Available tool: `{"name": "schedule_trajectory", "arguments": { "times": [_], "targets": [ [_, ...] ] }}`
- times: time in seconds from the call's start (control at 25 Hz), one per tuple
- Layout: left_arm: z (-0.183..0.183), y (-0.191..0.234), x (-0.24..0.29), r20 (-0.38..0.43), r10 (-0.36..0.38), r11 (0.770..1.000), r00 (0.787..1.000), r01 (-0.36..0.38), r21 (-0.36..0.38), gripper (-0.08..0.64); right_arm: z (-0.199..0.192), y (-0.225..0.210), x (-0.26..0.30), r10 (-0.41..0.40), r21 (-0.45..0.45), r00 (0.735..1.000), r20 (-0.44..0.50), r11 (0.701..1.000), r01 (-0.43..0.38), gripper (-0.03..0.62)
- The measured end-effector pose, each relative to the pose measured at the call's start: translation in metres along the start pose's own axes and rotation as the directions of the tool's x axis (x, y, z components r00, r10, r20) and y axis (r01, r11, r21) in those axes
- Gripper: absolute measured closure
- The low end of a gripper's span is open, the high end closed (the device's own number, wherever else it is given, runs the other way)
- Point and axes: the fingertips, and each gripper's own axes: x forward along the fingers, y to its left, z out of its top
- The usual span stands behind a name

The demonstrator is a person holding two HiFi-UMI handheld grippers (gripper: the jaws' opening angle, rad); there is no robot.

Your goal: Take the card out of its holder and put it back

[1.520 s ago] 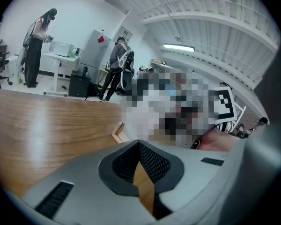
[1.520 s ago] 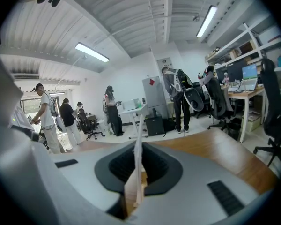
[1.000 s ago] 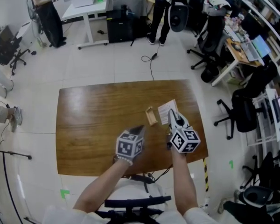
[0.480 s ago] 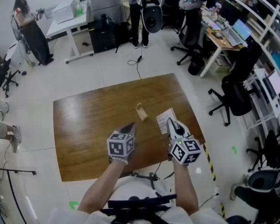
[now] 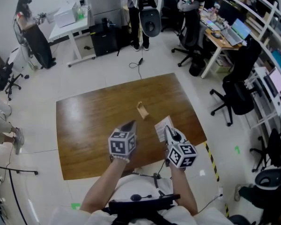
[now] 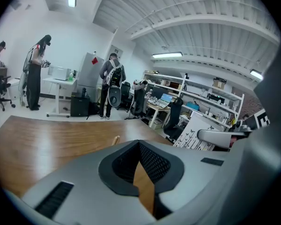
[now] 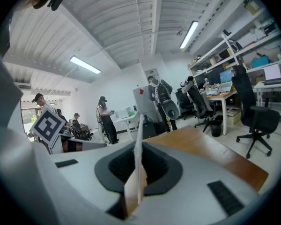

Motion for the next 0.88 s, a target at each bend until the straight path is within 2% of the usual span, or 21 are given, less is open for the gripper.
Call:
{"name": "schedule_trajectory", "arguments": {
  "times": [0.64,0.88],
  "targets": [
    [0.004,0.002,-0.008,0.025,-0.004,1.000,1.000,0.004,0.022,0.563,0.011,0.009,0.008,0.027,0.001,0.999,0.019,1.000,-0.027,0.577],
    [0.001,0.008,-0.003,0.013,-0.003,1.000,1.000,0.003,-0.010,0.563,0.014,0.009,0.018,0.032,-0.002,0.999,0.017,0.999,-0.032,0.575]
  ]
}}
